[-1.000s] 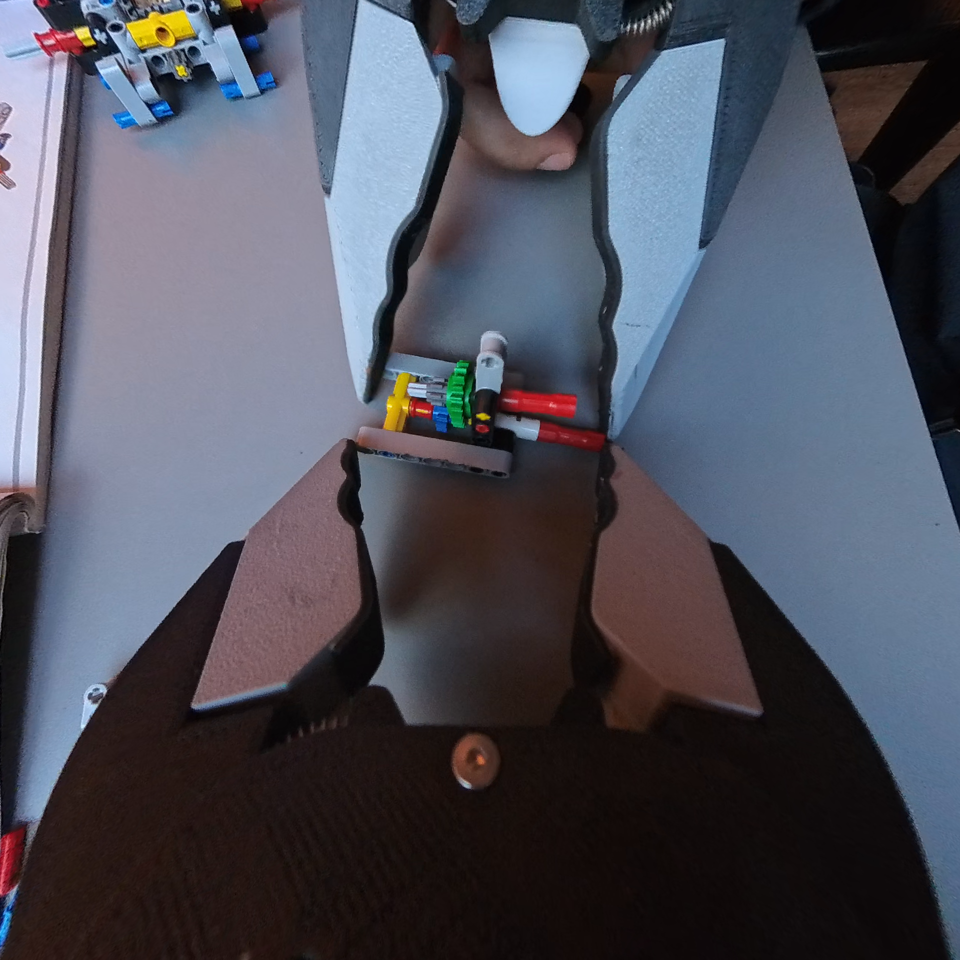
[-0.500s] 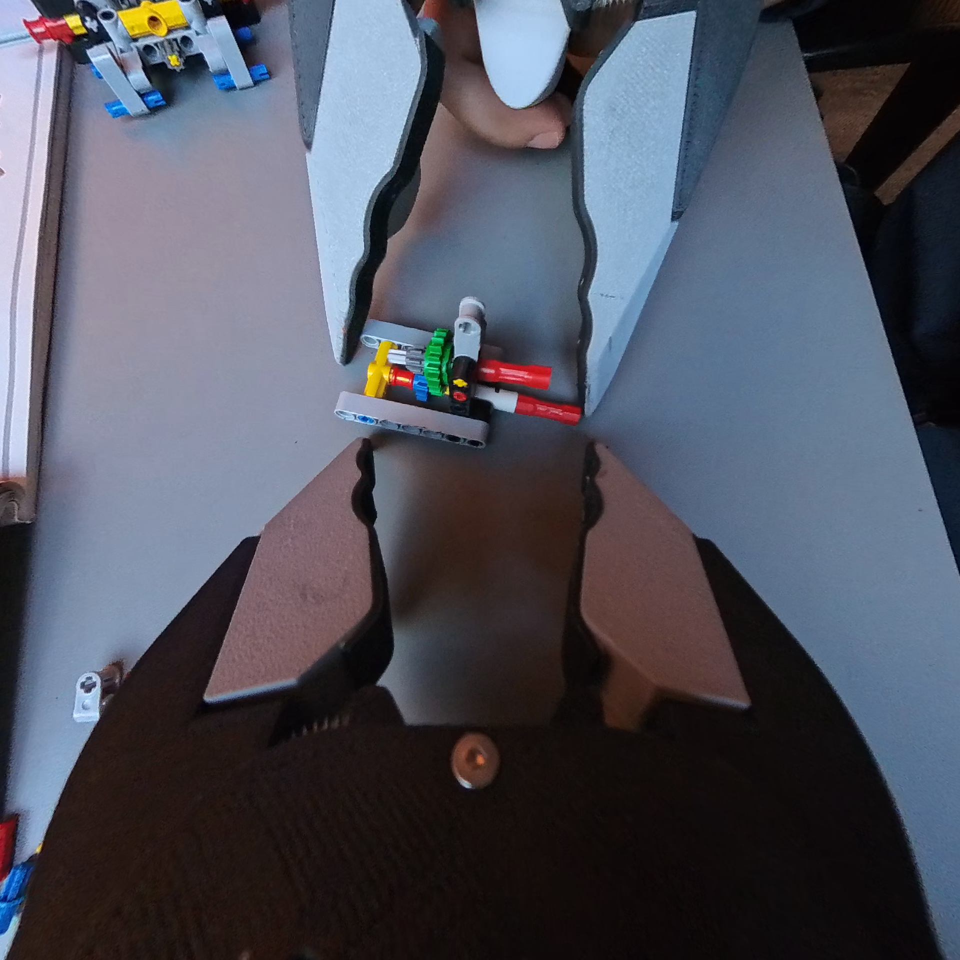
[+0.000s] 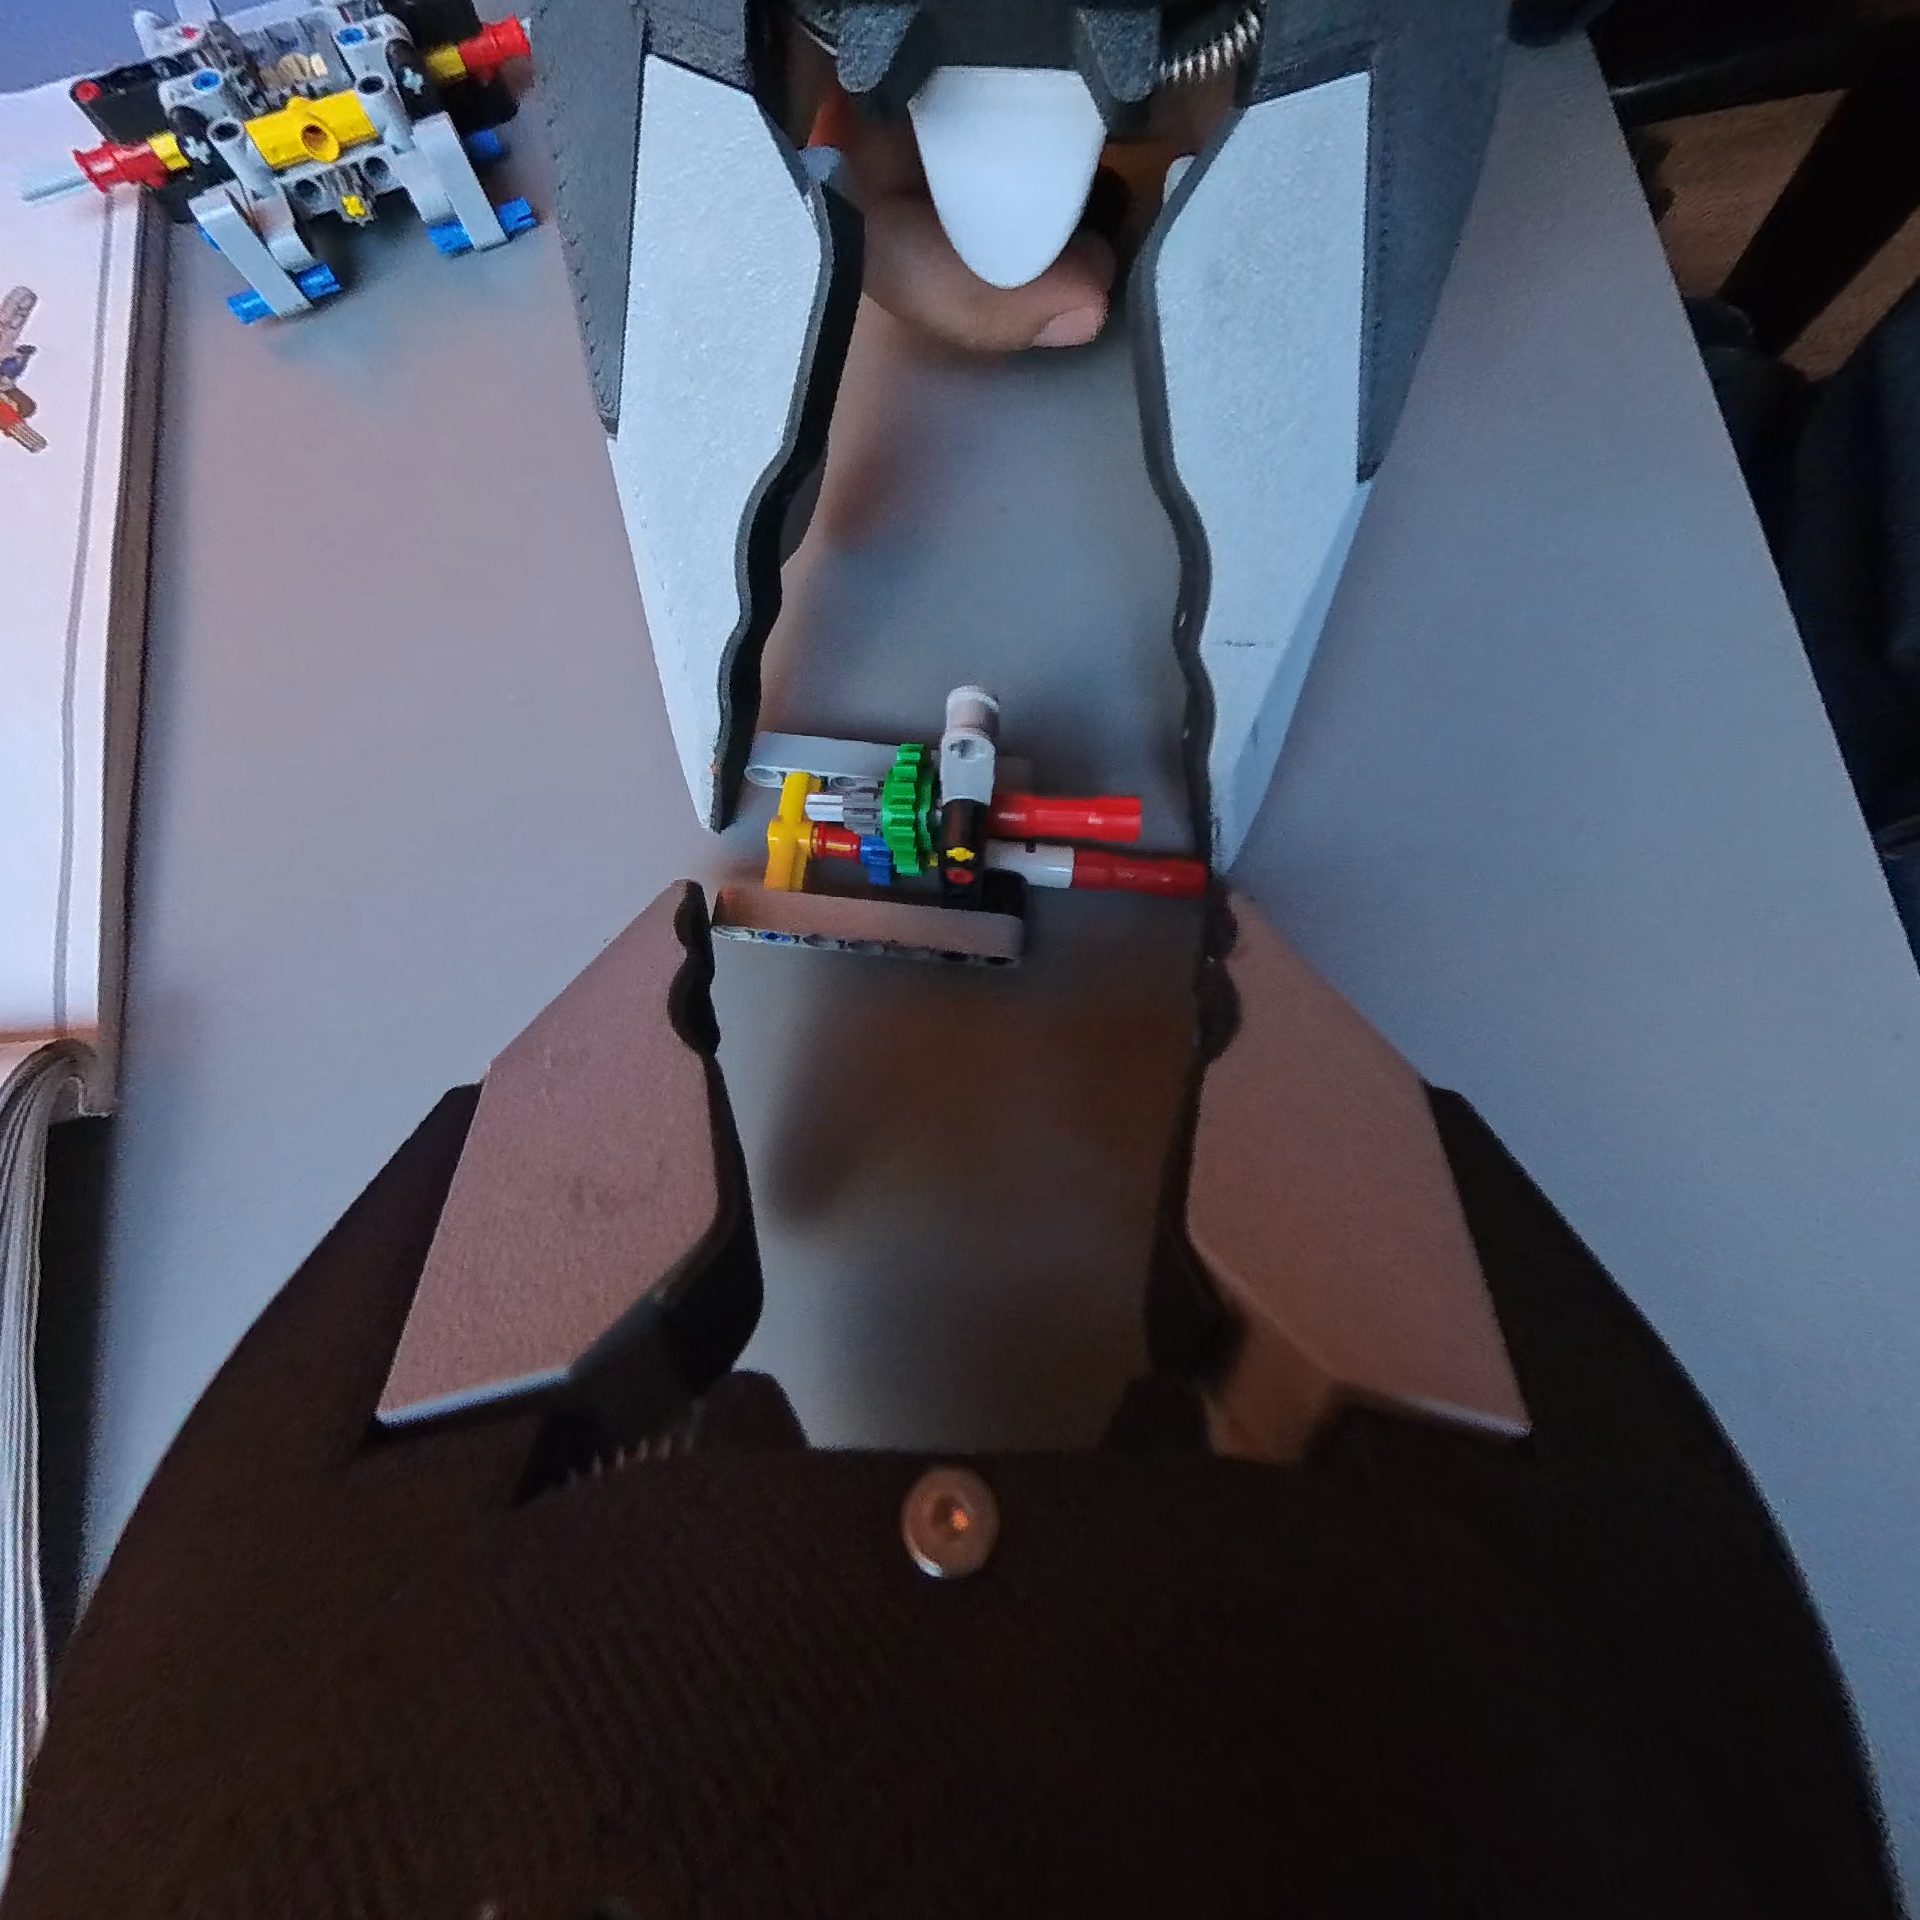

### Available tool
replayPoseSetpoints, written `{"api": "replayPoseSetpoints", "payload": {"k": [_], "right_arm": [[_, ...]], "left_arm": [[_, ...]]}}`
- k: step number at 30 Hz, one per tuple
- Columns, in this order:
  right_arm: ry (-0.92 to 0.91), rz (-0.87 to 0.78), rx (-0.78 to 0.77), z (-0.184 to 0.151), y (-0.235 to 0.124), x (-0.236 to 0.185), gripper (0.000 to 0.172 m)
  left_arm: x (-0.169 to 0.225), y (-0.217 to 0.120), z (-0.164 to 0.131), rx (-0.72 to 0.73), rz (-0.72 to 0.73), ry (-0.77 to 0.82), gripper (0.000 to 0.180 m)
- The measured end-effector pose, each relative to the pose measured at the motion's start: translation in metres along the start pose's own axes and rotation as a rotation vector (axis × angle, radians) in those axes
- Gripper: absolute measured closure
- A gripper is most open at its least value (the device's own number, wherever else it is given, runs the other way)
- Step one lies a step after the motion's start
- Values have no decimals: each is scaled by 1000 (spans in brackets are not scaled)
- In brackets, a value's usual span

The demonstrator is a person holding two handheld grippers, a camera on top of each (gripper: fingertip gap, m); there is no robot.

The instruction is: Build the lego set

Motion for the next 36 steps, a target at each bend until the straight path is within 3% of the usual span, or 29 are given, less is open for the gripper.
{"api": "replayPoseSetpoints", "payload": {"k": [20, 25, 28, 31, 33, 36], "right_arm": [[-1, 20, 4, 0, -1, 1, 83], [30, -30, -15, -1, 0, 4, 67], [37, -39, -15, -2, -1, 3, 66], [35, -37, -12, -2, -2, 3, 69], [23, -29, -3, -3, -3, 1, 81], [24, -29, -3, -3, -3, 1, 82]], "left_arm": [[1, 2, 0, -12, -11, -47, 91], [0, 1, 0, -12, -11, -50, 91], [1, 1, 0, -12, -10, -51, 91], [1, 1, 0, -12, -5, -54, 90], [0, 1, 0, -15, 2, -62, 88], [0, 1, 0, -13, 9, -62, 88]]}}
Point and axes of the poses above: each gripper's, where its closed fingertips meet, y out along the fingers, z out of its top, x = y × z across the jaws, the point moved 10 cm from there along -y, back along the fingers, and after that the axes turned 1 degree about -y, right-handed, at the moved point
